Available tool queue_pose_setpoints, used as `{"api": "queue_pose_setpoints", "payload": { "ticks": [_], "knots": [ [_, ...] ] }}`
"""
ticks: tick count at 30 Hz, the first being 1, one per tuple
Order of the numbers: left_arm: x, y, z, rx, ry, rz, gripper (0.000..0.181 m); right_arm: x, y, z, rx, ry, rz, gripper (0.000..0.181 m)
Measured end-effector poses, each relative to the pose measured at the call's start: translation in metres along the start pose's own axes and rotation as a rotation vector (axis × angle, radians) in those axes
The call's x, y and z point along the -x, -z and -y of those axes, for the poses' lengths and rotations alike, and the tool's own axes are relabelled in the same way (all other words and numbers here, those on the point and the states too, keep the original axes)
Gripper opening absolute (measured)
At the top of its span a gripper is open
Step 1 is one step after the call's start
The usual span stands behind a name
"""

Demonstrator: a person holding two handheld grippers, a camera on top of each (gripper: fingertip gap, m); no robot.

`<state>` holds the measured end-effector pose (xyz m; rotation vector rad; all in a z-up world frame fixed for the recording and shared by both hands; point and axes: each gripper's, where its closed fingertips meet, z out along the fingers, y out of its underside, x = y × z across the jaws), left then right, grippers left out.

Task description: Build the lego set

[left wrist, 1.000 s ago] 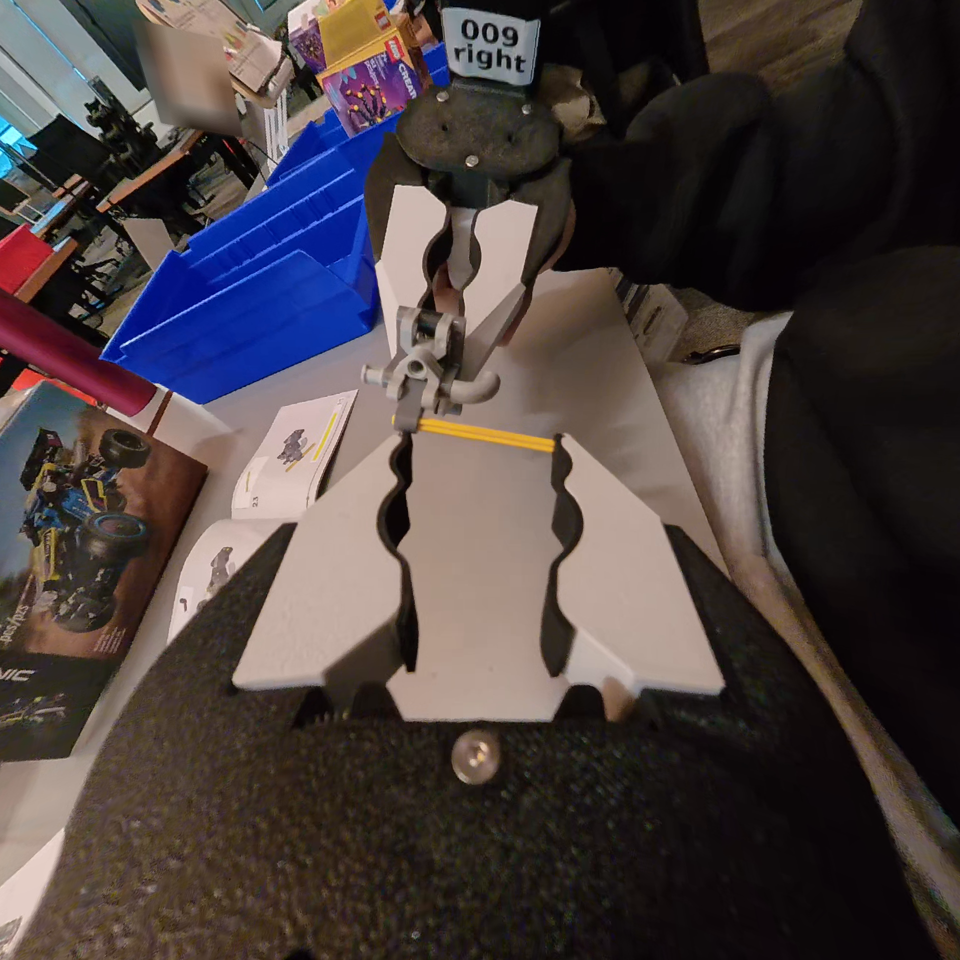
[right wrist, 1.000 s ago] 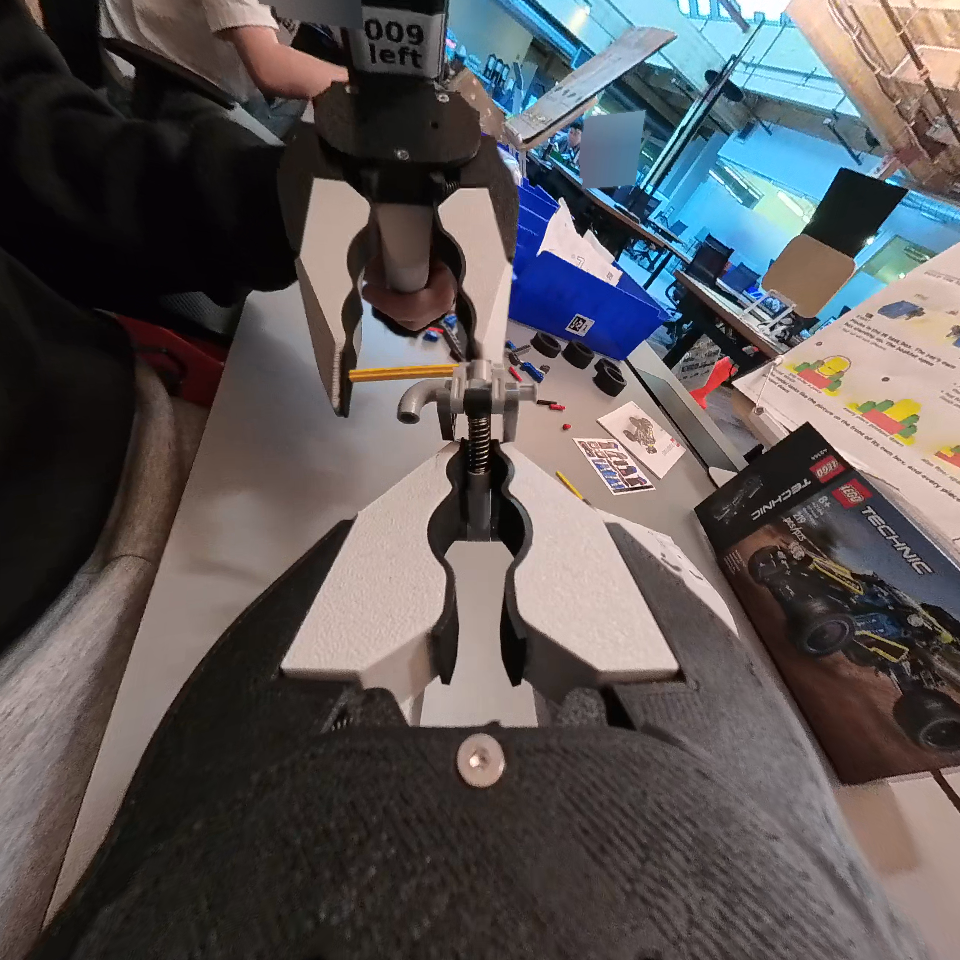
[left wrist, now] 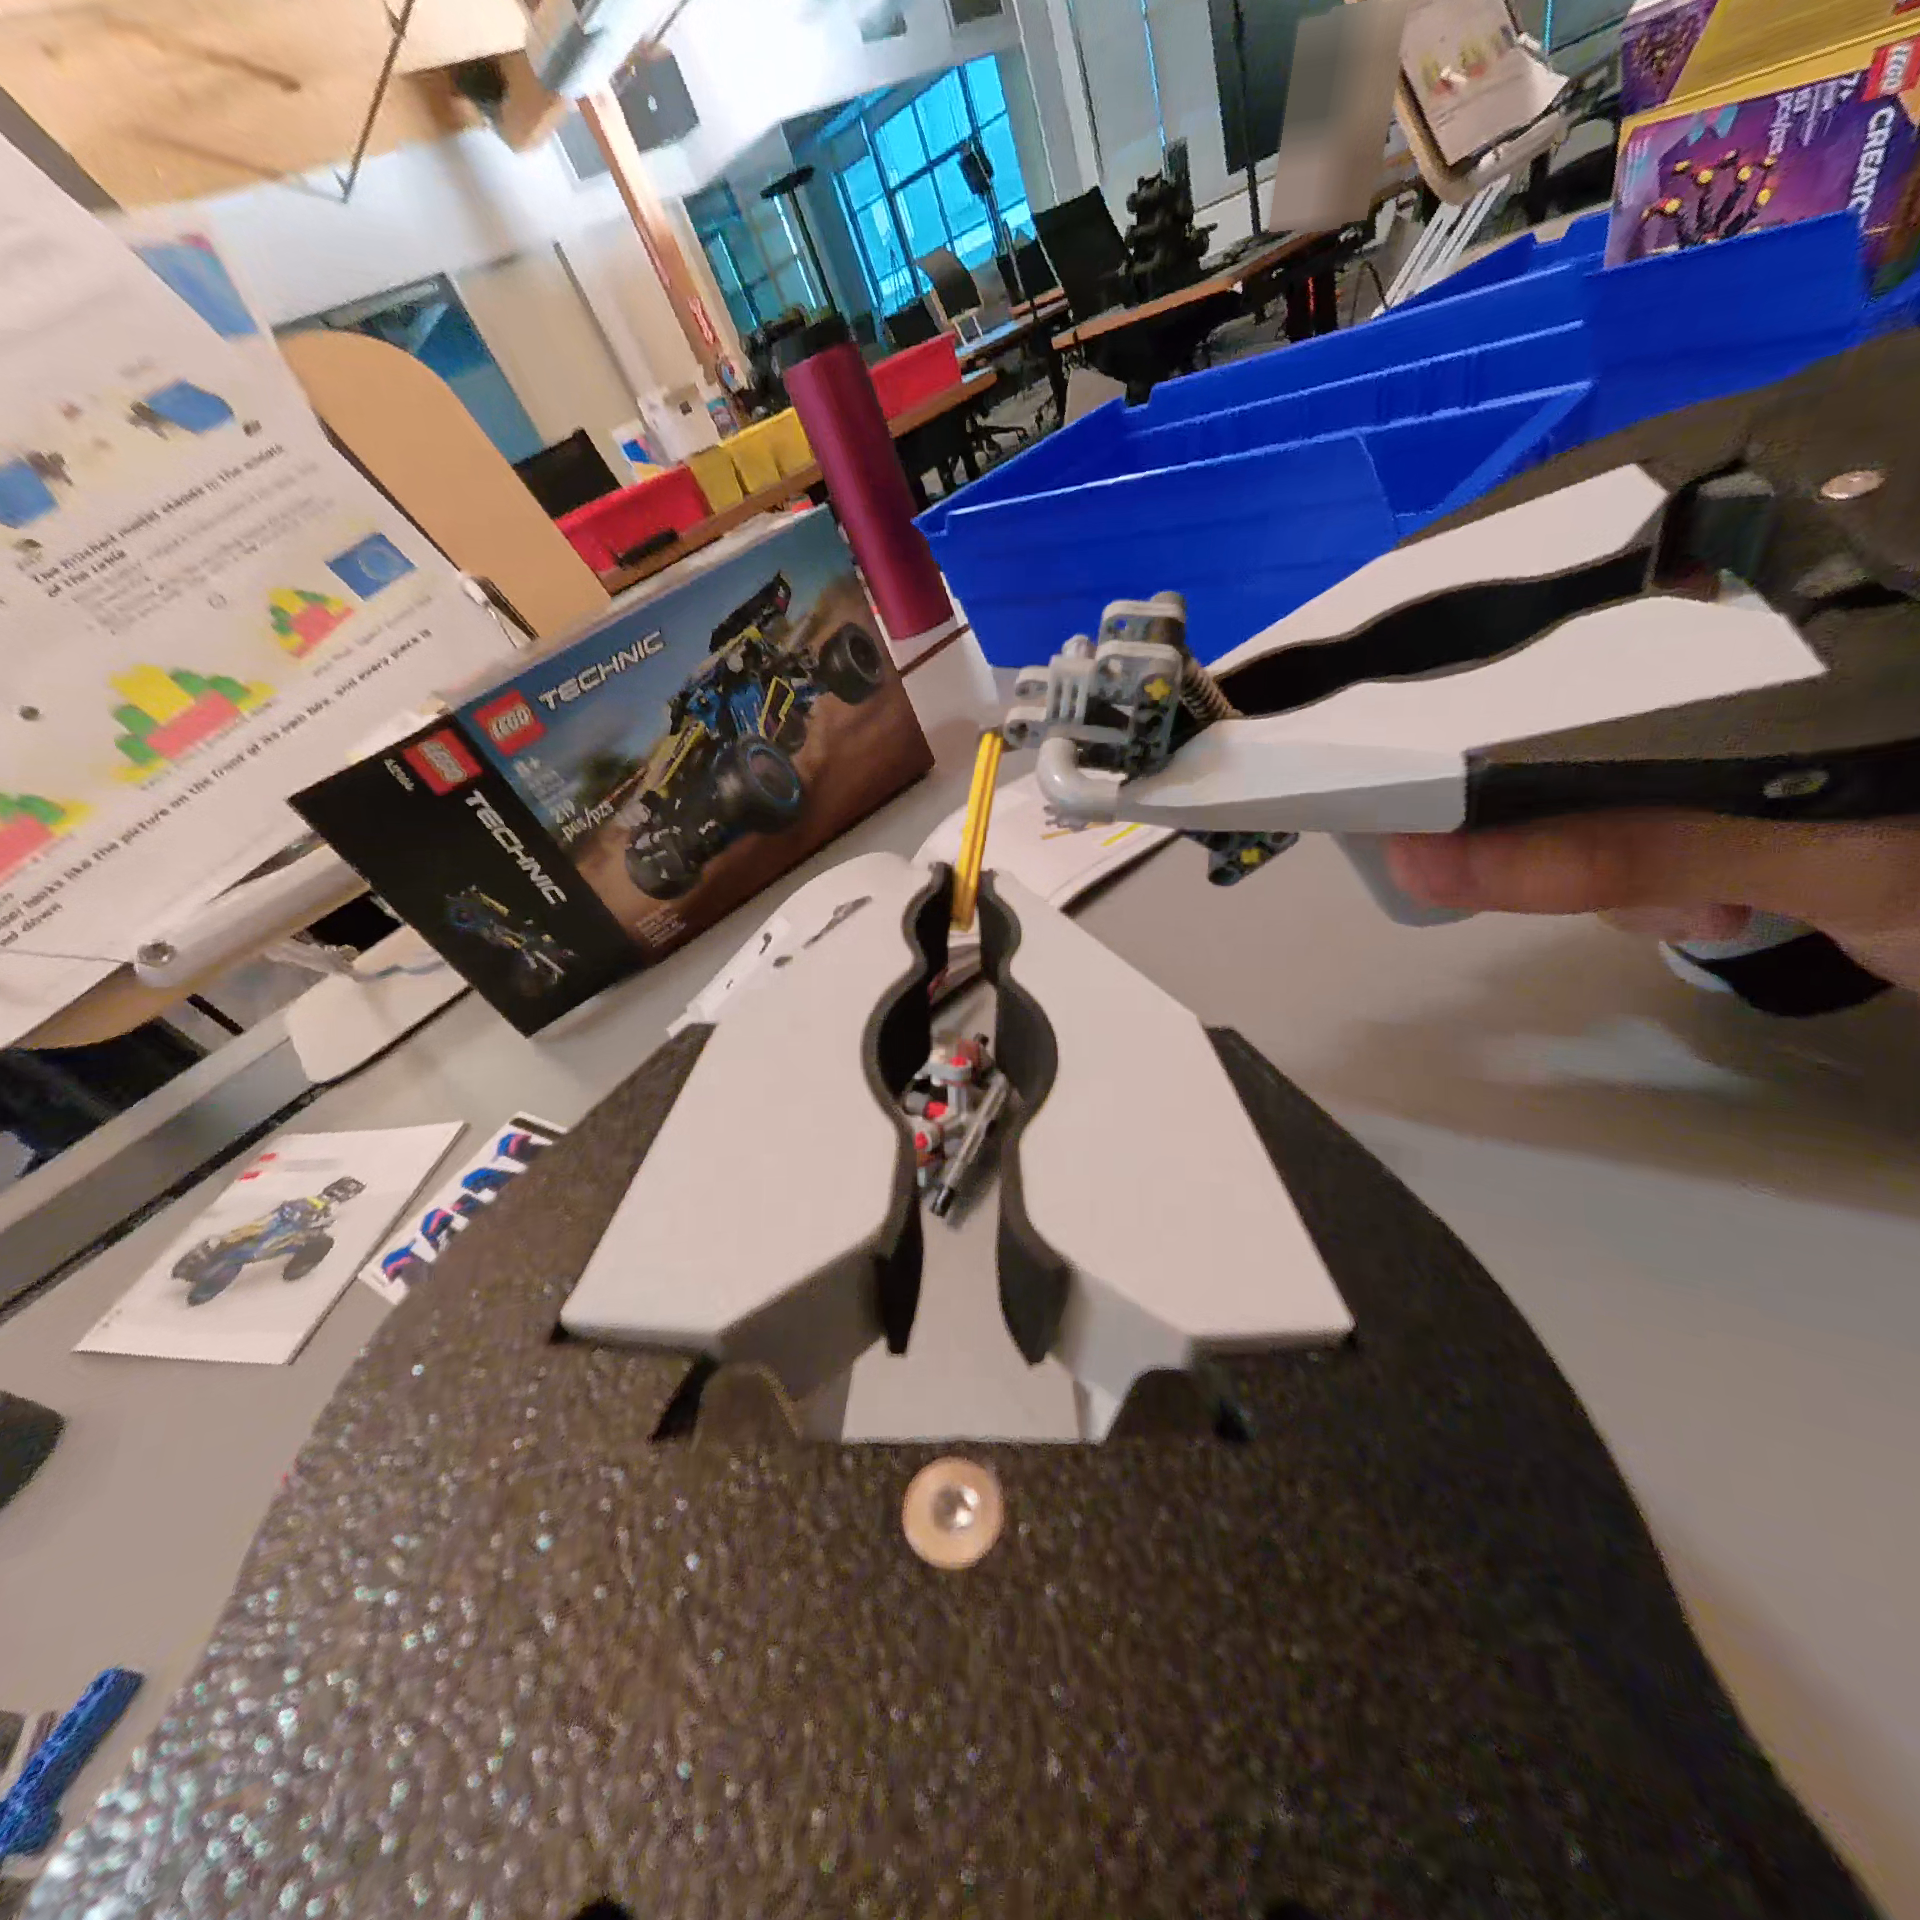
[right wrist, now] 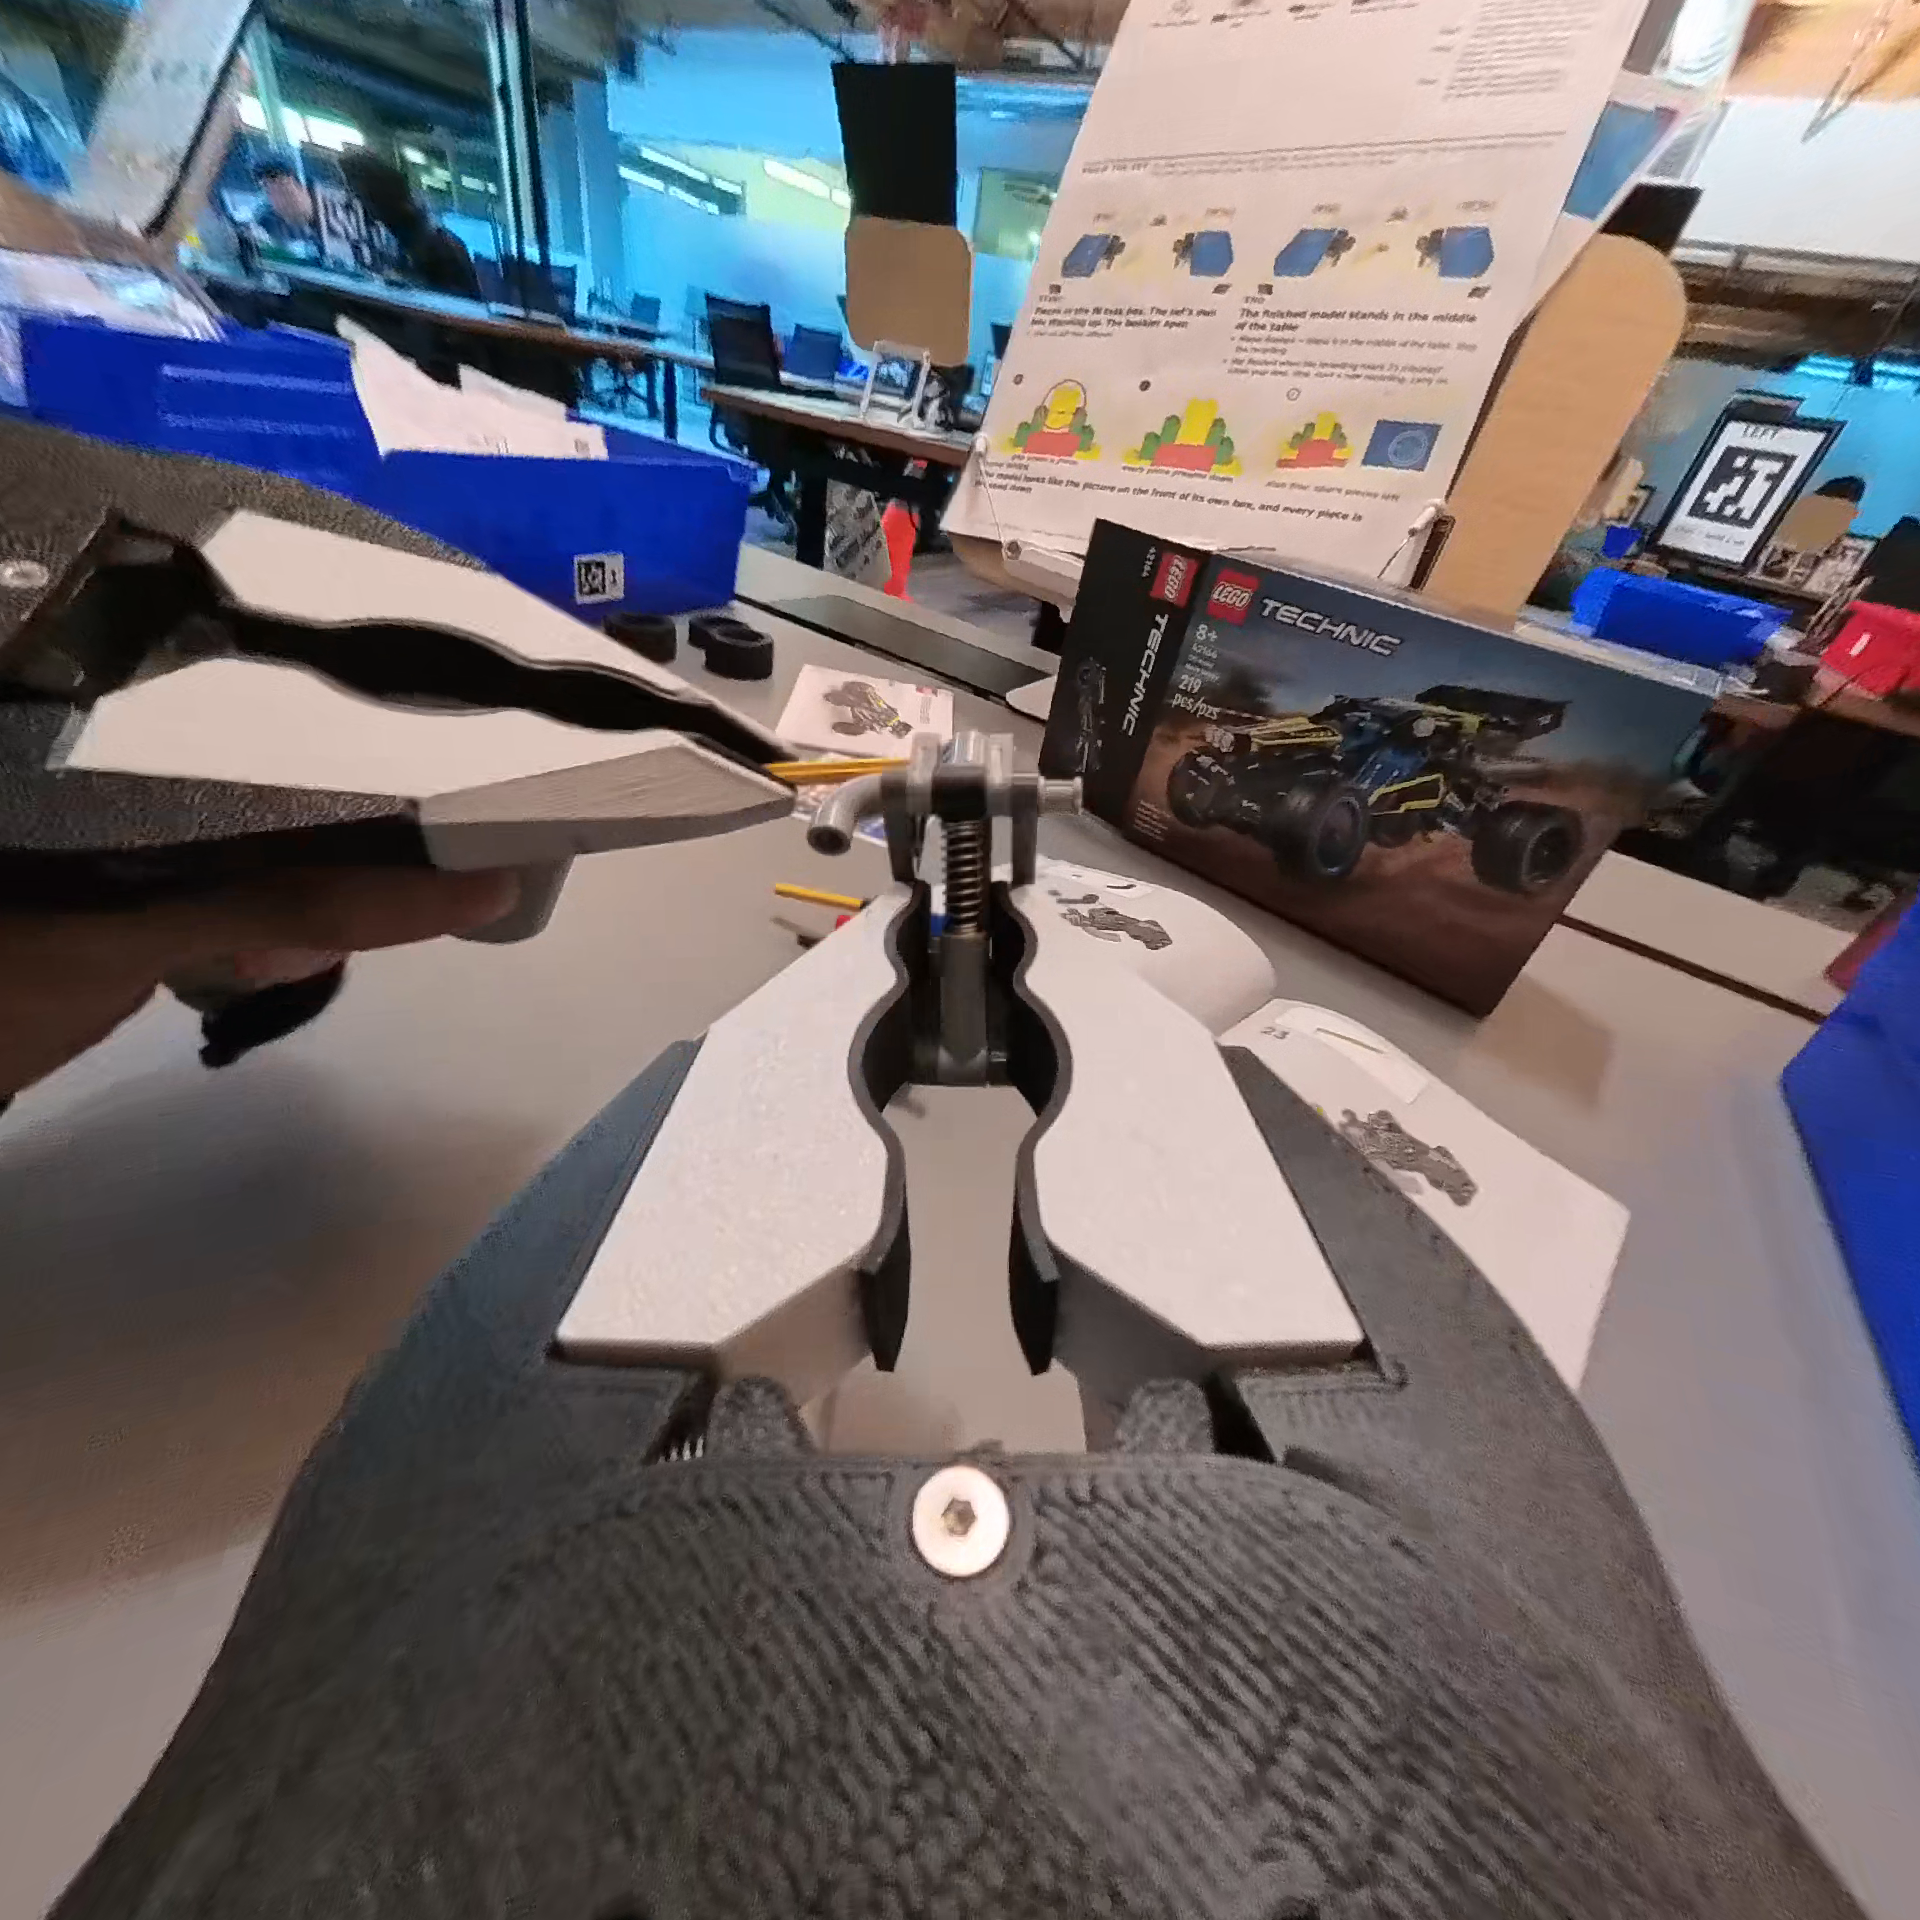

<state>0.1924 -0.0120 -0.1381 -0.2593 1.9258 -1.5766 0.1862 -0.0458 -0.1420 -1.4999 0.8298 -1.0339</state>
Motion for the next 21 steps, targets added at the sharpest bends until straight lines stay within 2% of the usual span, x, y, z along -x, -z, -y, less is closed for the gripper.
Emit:
{"api": "queue_pose_setpoints", "payload": {
  "ticks": [5,9,12,14,21],
  "knots": [
    [-0.001,0.003,0.005,-0.044,0.017,-0.001,0.001,-0.001,0.000,0.003,-0.052,-0.116,0.019,0.005],
    [-0.004,0.004,0.013,-0.110,0.080,-0.049,0.004,0.003,0.001,0.007,-0.084,-0.100,0.042,0.005],
    [-0.004,0.003,0.010,-0.097,0.104,-0.057,0.009,0.016,0.000,0.009,-0.093,-0.087,0.103,0.005],
    [0.000,0.004,0.010,-0.097,0.091,-0.033,0.001,0.018,0.000,0.009,-0.088,-0.073,0.097,0.005],
    [0.002,0.005,0.011,-0.092,0.154,-0.035,0.001,0.020,-0.002,0.010,-0.096,-0.106,0.128,0.006]
  ]
}}
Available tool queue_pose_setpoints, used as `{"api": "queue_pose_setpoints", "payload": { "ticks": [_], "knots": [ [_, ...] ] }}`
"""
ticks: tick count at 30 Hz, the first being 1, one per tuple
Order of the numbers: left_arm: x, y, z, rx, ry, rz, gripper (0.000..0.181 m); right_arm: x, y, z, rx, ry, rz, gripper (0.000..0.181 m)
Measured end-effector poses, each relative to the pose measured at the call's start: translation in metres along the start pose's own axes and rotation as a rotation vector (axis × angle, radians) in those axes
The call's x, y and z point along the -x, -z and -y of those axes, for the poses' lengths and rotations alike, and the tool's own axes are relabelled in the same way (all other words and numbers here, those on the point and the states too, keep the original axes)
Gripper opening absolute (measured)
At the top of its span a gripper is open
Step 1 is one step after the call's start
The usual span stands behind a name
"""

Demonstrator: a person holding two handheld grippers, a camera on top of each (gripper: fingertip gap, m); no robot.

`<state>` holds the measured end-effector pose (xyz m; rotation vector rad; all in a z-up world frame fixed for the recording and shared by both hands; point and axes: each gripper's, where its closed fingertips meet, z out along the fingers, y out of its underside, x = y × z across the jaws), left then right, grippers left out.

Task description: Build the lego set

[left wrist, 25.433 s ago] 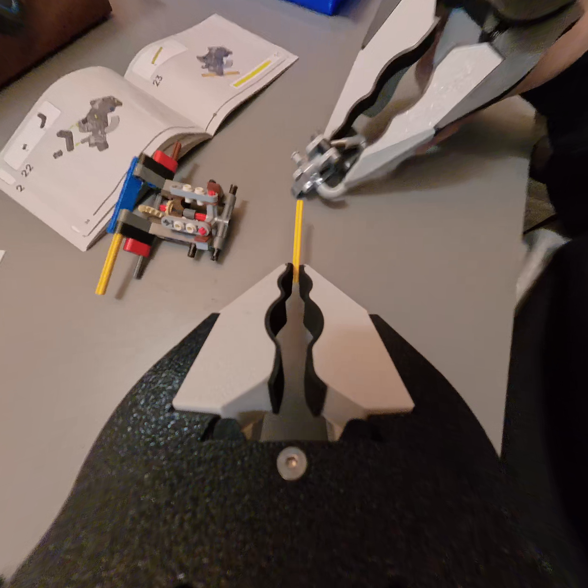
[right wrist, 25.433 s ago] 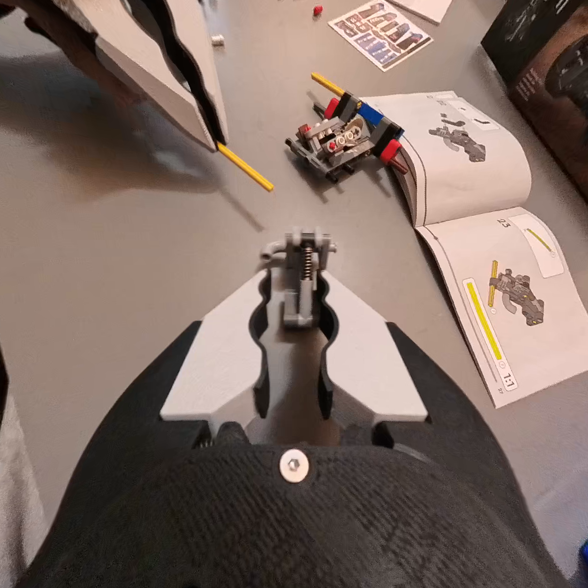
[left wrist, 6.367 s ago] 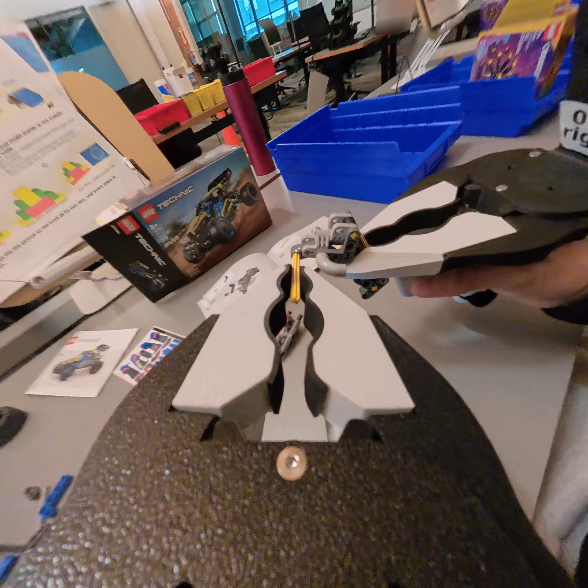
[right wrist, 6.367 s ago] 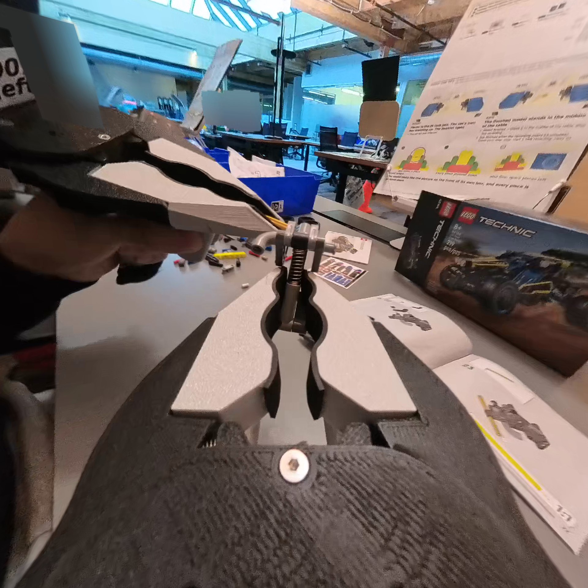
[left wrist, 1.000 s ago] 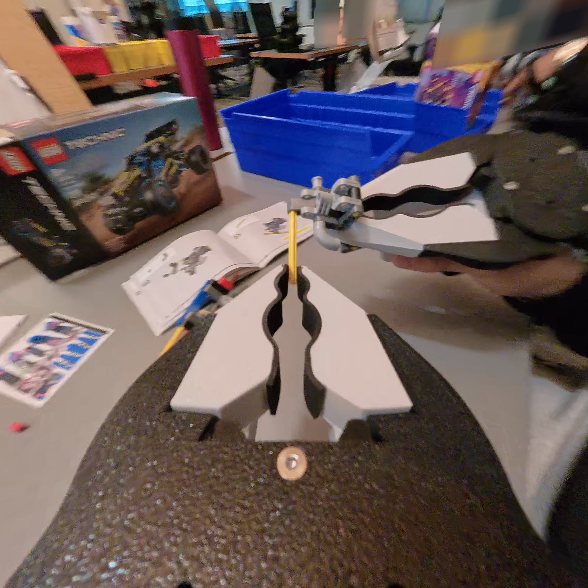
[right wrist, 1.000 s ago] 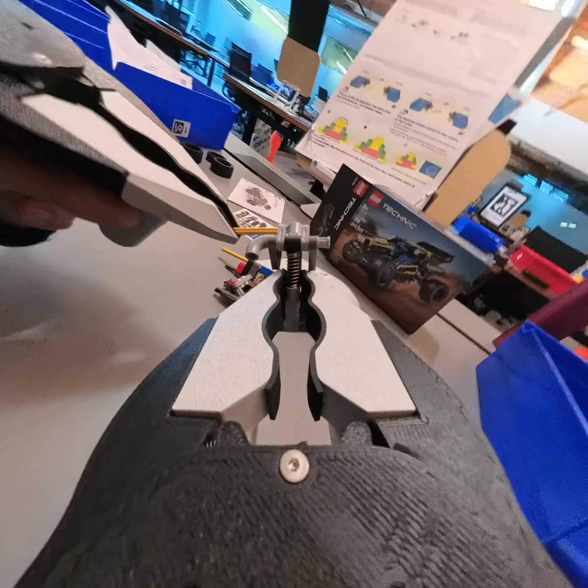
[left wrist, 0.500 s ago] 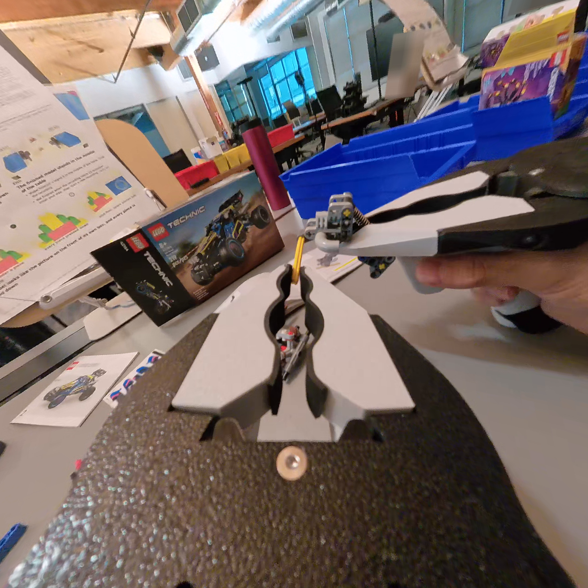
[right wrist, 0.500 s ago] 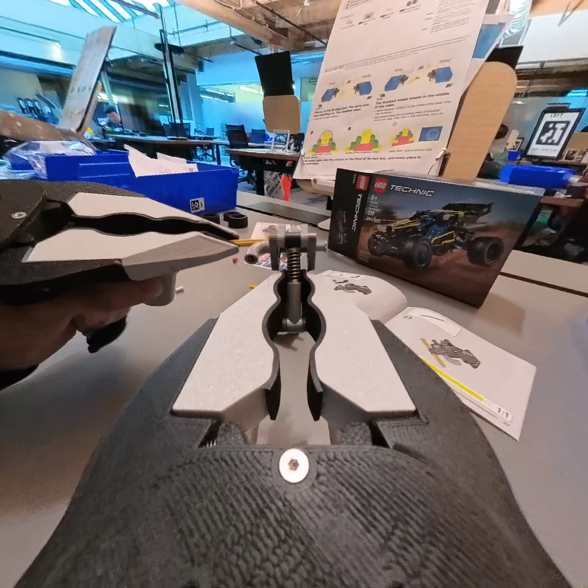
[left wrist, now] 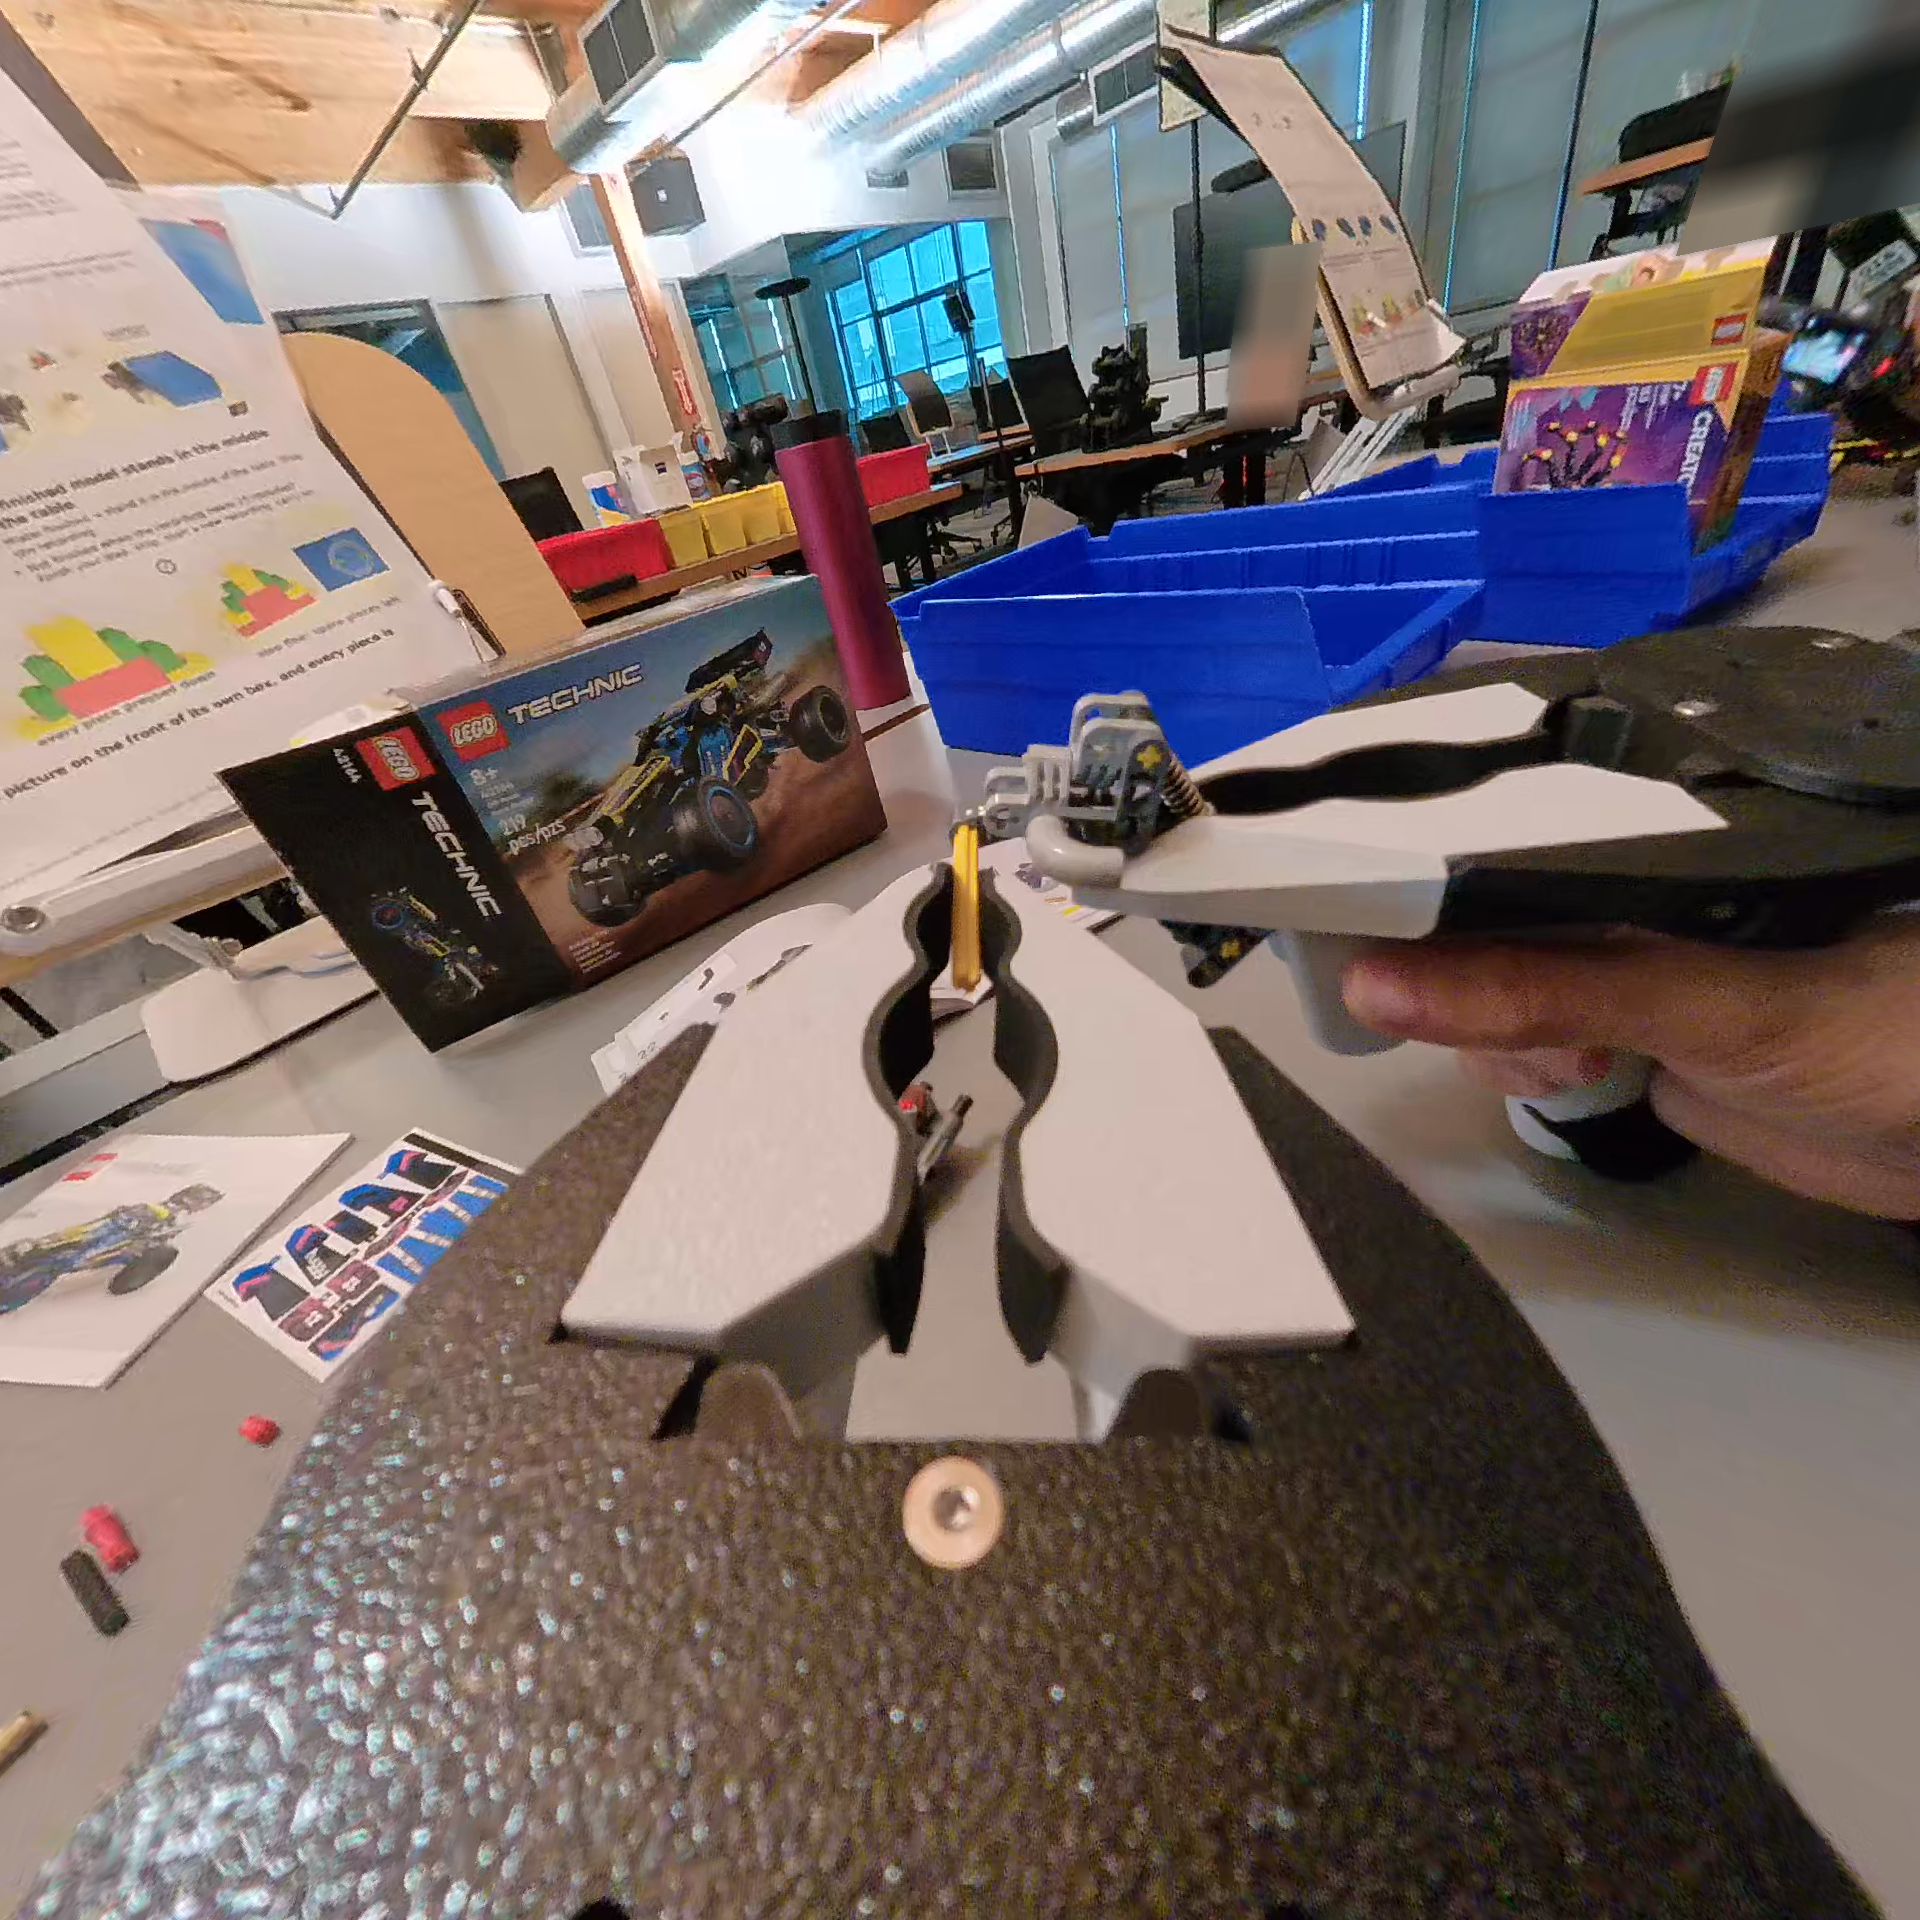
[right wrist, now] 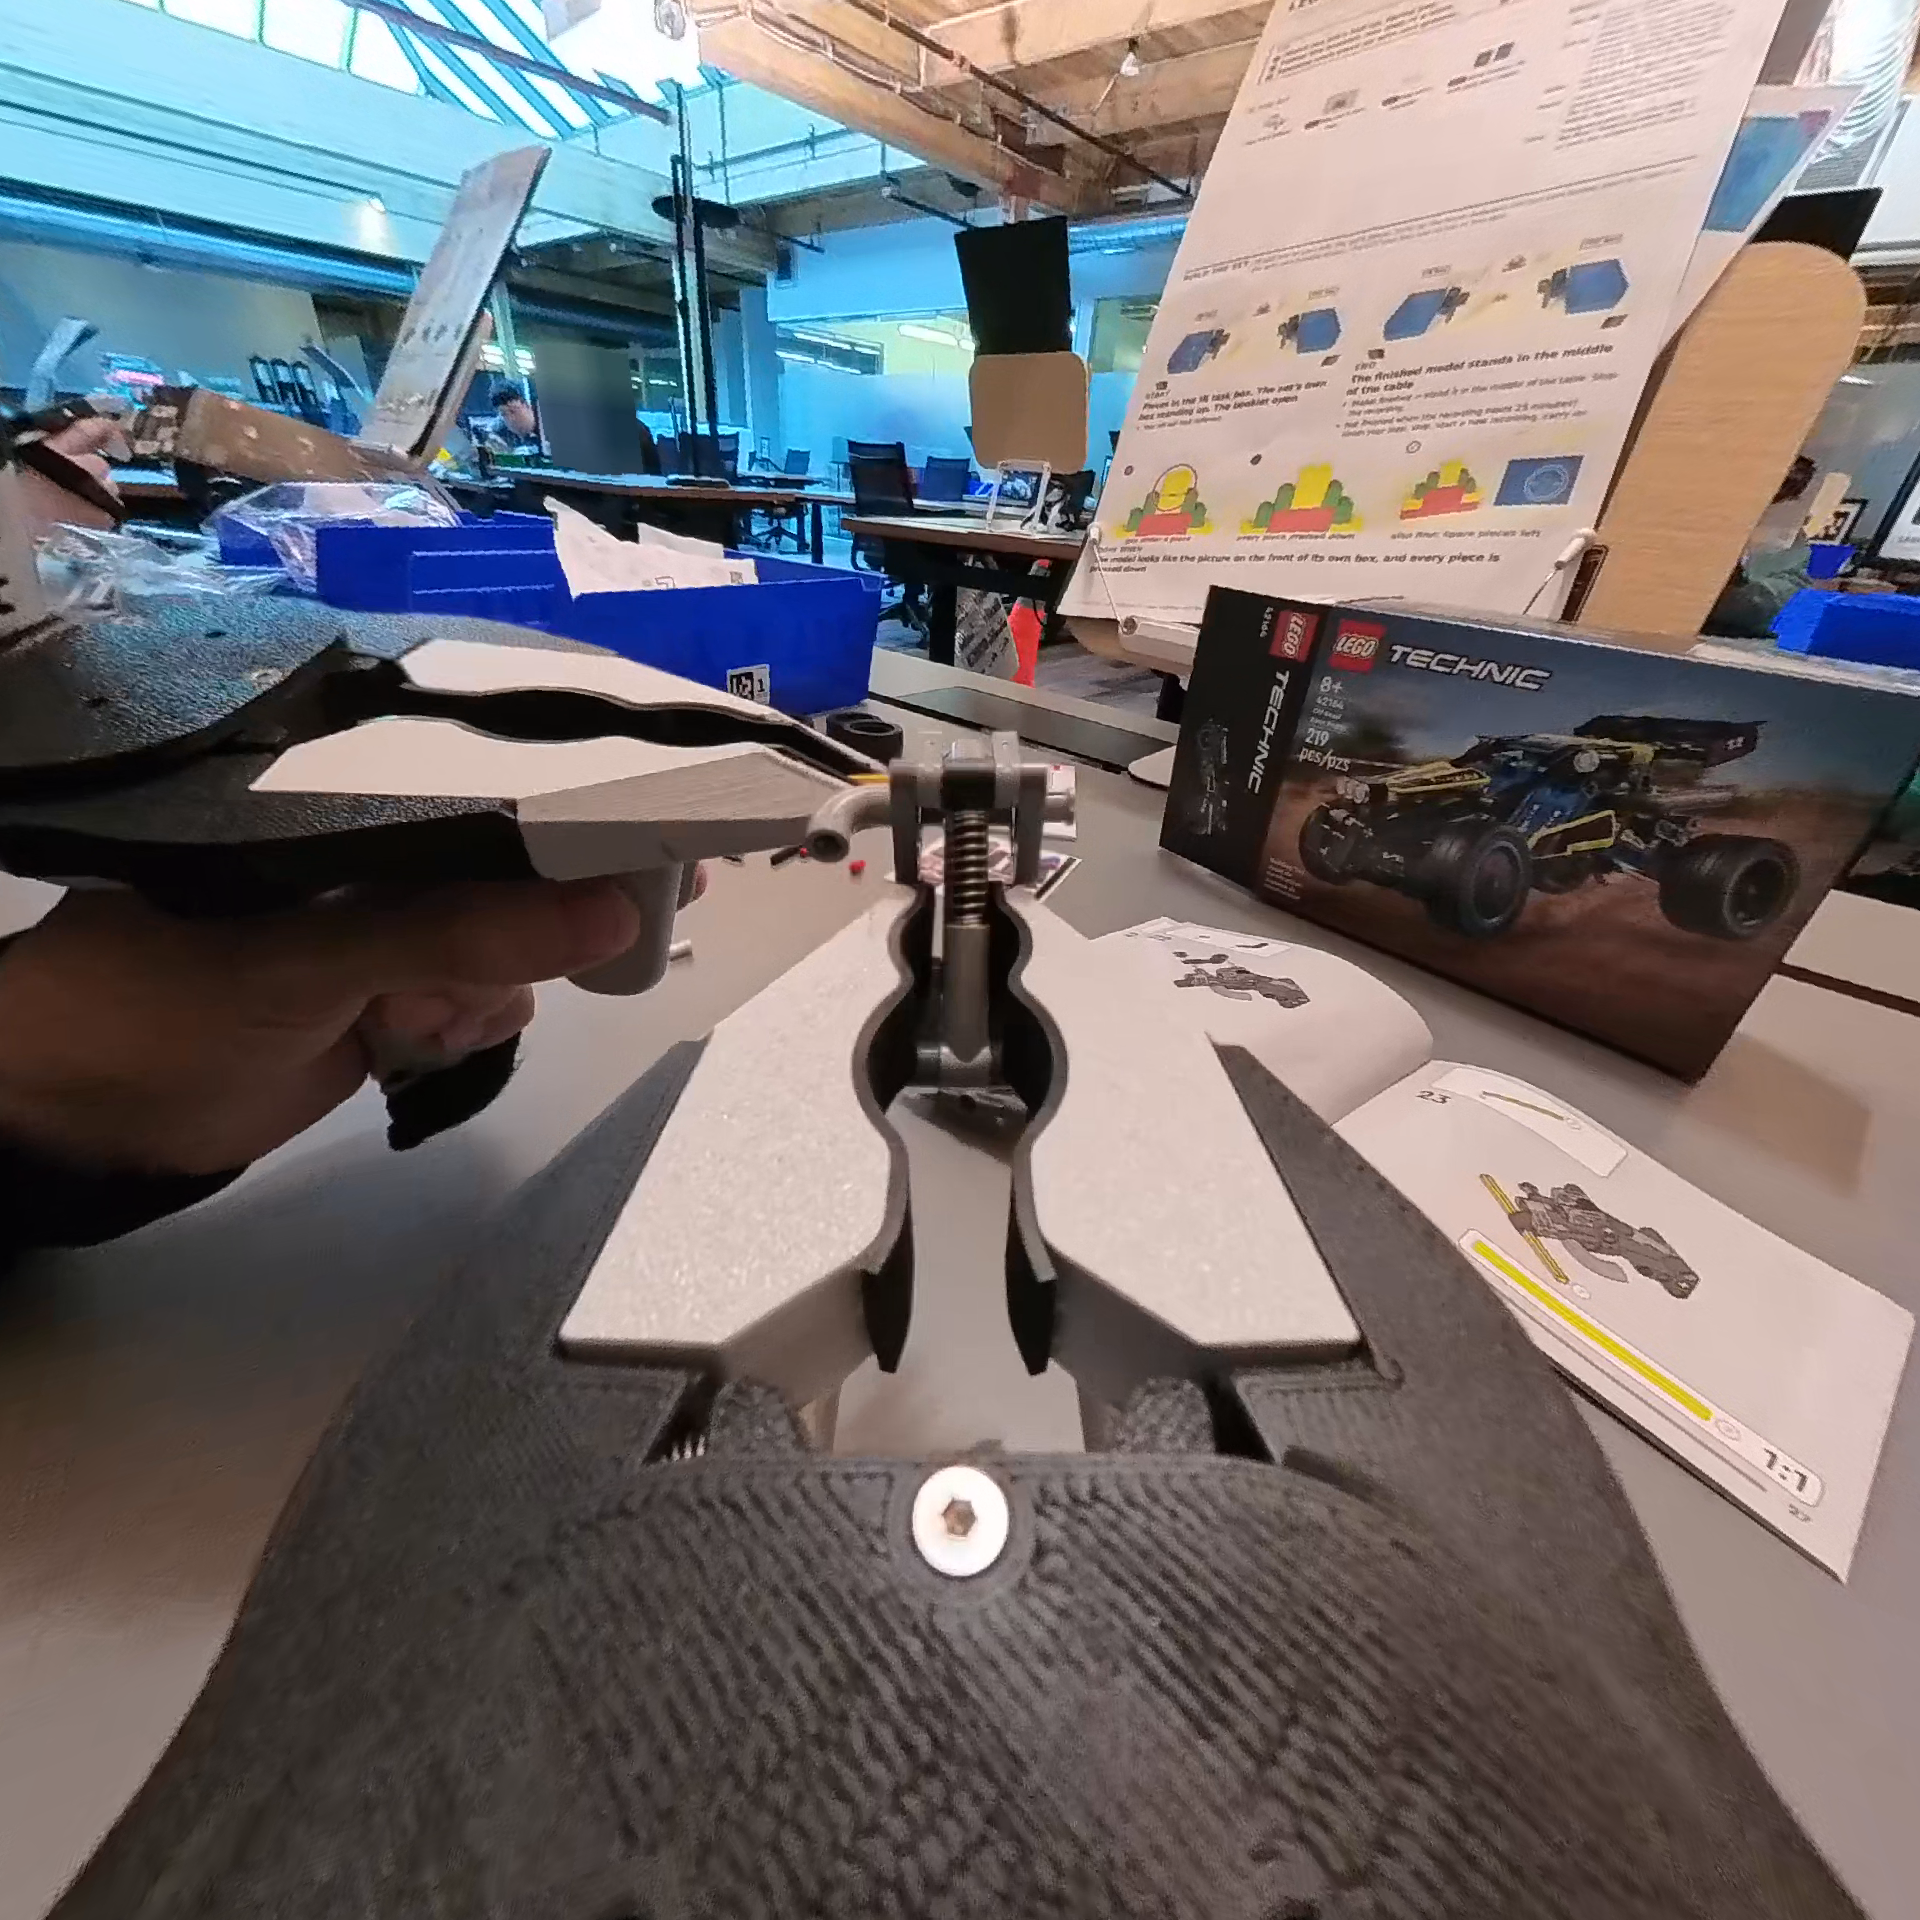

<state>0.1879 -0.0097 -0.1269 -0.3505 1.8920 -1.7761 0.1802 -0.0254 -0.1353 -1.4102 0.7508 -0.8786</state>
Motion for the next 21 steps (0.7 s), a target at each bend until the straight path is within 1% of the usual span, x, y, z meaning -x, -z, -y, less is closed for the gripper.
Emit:
{"api": "queue_pose_setpoints", "payload": {
  "ticks": [4,9,10,13,15,17,21],
  "knots": [
    [0.0008,0.0012,-0.0021,-0.002,0.009,0.002,0.001,0.0015,-0.0009,-0.0029,0.026,0.041,0.001,0.005],
    [-0.0001,0.0022,-0.0024,-0.009,-0.123,0.035,0.001,0.0031,0.0012,-0.0019,0.026,0.088,0.026,0.005],
    [-0.0004,0.0020,-0.0032,-0.010,-0.097,0.027,0.001,0.0032,0.0014,-0.0029,0.030,0.093,0.028,0.005],
    [-0.0014,0.0017,-0.0001,-0.044,0.156,-0.046,0.001,0.0047,0.0019,-0.0003,0.004,0.078,0.037,0.006],
    [-0.0012,0.0011,-0.0011,-0.050,0.197,-0.062,0.001,0.0045,0.0016,-0.0012,0.014,0.103,0.035,0.006],
    [-0.0013,0.0011,-0.0002,-0.066,0.271,-0.086,0.001,0.0052,0.0015,-0.0005,0.002,0.084,0.040,0.006],
    [-0.0011,0.0014,0.0021,-0.074,0.291,-0.086,0.002,0.0062,0.0013,0.0015,-0.013,0.098,0.035,0.007]
  ]
}}
